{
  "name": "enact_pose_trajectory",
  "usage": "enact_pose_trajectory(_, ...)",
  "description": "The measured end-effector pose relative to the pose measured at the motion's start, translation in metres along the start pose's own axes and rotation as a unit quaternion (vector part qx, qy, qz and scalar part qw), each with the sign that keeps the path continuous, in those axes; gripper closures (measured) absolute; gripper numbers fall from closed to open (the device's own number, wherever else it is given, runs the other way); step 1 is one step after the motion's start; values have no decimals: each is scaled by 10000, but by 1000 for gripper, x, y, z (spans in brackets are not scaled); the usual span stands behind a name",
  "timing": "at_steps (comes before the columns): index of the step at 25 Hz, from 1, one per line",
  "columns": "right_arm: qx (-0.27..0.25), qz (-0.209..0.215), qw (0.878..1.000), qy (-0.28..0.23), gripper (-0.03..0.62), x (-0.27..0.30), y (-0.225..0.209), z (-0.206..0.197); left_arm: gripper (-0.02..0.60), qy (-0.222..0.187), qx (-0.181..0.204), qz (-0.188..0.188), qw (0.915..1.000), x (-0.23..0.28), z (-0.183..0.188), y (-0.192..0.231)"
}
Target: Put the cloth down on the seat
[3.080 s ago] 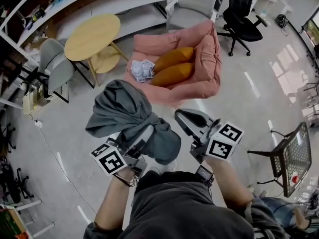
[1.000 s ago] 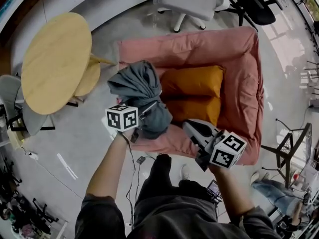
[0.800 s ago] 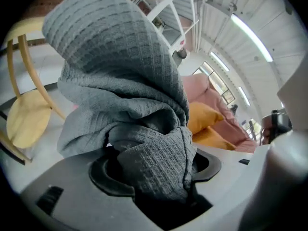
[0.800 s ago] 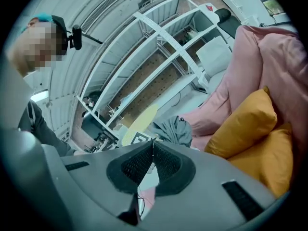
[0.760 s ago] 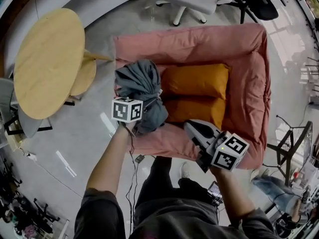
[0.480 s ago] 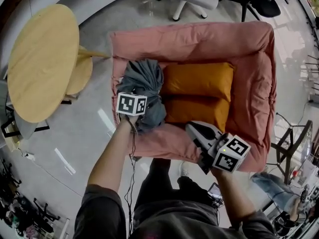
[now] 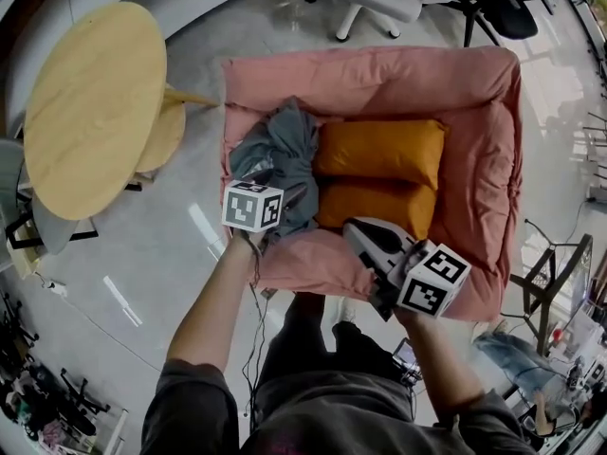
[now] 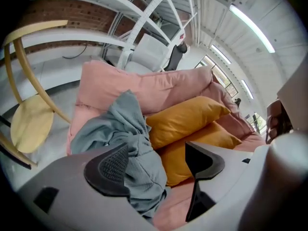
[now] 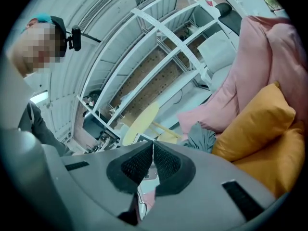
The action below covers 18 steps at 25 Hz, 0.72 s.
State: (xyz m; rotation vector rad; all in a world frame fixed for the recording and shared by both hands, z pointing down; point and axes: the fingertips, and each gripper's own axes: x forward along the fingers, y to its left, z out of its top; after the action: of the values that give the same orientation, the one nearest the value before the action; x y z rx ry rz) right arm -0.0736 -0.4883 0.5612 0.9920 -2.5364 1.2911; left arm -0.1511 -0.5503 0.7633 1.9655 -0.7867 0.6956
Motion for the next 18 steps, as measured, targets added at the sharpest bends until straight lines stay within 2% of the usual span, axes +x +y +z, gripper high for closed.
enact_pose_trajectory(1,-48,28,10000,-20,579,-1,5,5,208,-51,-22,-23,10000,-7,2,-5)
enact_pose_trajectory(2,-96,53,9999,-40,579,-4,10,9,239,-110,-38,-40,9999,-15,3,-11)
enact_pose_trajectory(7,-337,218,9991,-105,579,-20,35,22,458,-539,-9,-168,9984,-57,8,-50)
enact_pose_trajectory(9,-418,258,9988,-89,579,-27,41,23,524,-717,23,-129,9973,-72,10,-67)
enact_pose_trajectory(13,-630,300,9975,-61,579,-39,51,23,568,-1009,243,-119,9945,-96,11,-108)
enact_pose_trajectory(18,-1035,331,9941,-3,579,-51,75,26,572,-1220,615,-192,9904,-128,8,-158)
